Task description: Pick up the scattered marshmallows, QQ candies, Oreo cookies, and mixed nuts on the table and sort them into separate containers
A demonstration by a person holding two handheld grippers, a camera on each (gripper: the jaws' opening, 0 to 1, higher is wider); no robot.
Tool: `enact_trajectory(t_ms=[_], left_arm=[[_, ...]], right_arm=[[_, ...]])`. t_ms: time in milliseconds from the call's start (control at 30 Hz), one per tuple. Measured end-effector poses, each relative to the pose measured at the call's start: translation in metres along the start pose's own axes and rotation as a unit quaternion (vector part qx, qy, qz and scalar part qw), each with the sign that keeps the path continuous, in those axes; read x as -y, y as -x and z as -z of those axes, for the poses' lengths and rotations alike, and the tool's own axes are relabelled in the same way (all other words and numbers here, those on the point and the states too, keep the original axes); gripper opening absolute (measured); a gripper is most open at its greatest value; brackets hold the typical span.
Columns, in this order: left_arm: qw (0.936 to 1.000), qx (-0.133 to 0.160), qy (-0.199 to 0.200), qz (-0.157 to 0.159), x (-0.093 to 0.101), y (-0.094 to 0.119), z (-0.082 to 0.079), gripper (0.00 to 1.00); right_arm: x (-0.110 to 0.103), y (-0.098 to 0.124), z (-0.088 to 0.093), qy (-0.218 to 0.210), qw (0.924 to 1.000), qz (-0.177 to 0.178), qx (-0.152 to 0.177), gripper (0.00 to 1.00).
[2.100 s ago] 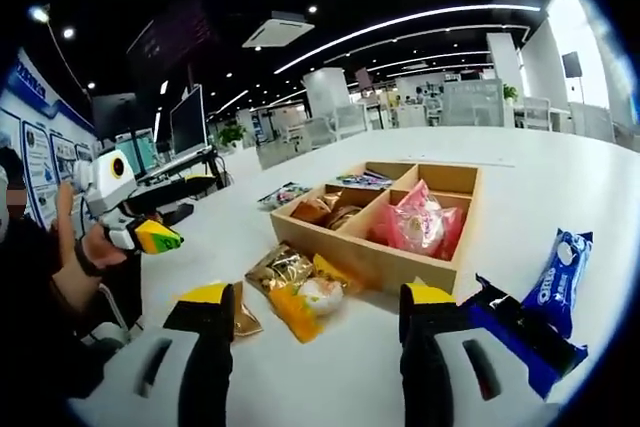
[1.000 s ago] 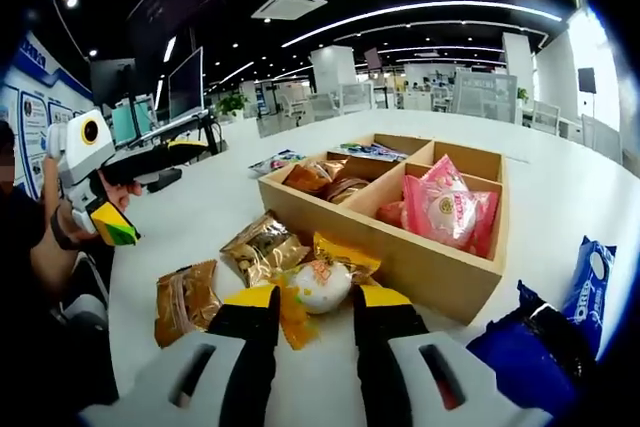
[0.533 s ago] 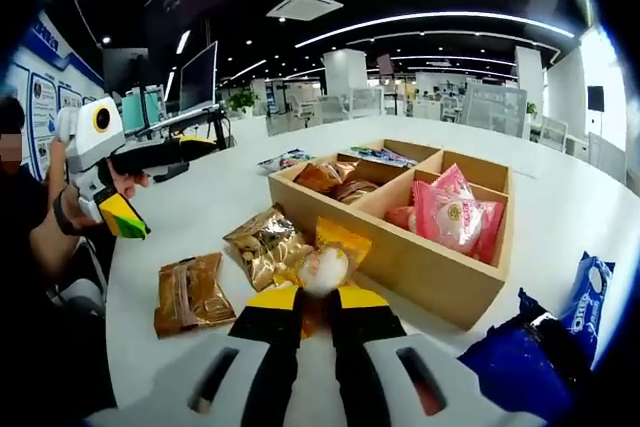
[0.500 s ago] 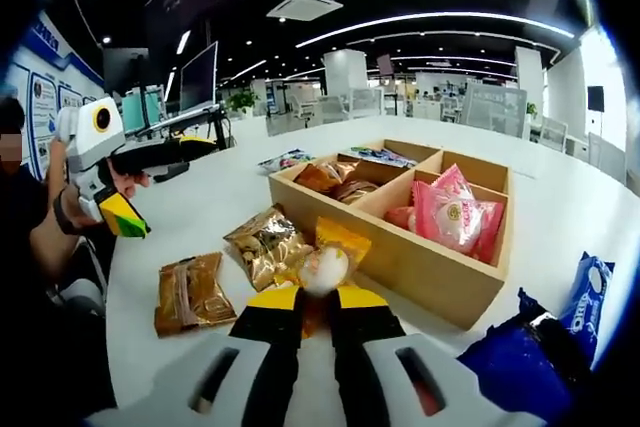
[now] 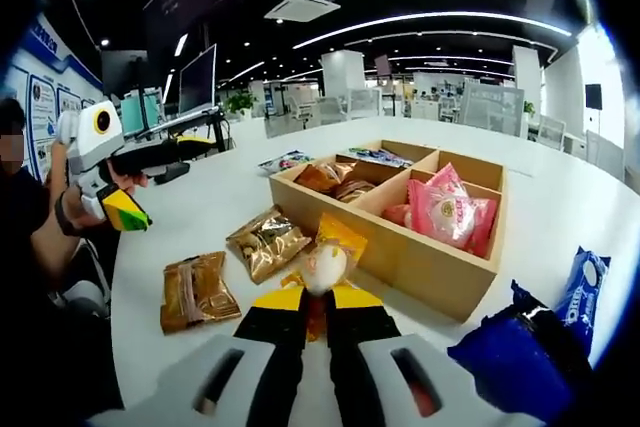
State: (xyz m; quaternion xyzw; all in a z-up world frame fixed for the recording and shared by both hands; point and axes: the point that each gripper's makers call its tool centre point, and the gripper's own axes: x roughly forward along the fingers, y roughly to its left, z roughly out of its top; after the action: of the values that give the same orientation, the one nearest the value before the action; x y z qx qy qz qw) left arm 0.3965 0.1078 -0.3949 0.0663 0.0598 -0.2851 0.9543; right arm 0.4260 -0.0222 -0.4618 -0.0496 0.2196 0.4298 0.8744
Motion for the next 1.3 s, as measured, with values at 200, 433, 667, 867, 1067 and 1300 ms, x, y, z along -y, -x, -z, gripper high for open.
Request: enact_trajectory(t_ms=[200,433,667,867,1067,1300], left_arm=[[1.0000,-0.002,-0.001,0.001,0.000,0.000,0.000,0.93],[1.0000,-0.002,-0.001,0.000,-0.001,-0.001,-0.001,0.94],[1.0000,-0.001,0.000,-0.003,-0.002,0.000,-0.002,0.94],[1.0000,0.000,-0.001,-0.004,-0.002,0.000,-0.004,0.94],[1.0000,-0.003,-0.002,-0.003,-0.001,0.000,-0.003,0.94],[1.0000,-0.001,-0.002,0.002,0.005,-0.001,-0.004,0.94]], right_arm=[[0.000,0.003,-0.001,-0.001,1.0000,0.000,0.005,0.04],[-0.001,0.009,-0.005,-0.006,0.9999,-0.003,0.010,0.04],[-0.001,0.017,-0.011,-0.008,0.9997,-0.003,0.021,0.04],[-0.003,0.021,-0.014,-0.010,0.9996,-0.004,0.027,0.04],[-0.003,0.026,-0.017,-0.013,0.9993,-0.004,0.034,0.04],[-0.013,0.034,-0.030,-0.026,0.9973,-0.033,0.061,0.04]])
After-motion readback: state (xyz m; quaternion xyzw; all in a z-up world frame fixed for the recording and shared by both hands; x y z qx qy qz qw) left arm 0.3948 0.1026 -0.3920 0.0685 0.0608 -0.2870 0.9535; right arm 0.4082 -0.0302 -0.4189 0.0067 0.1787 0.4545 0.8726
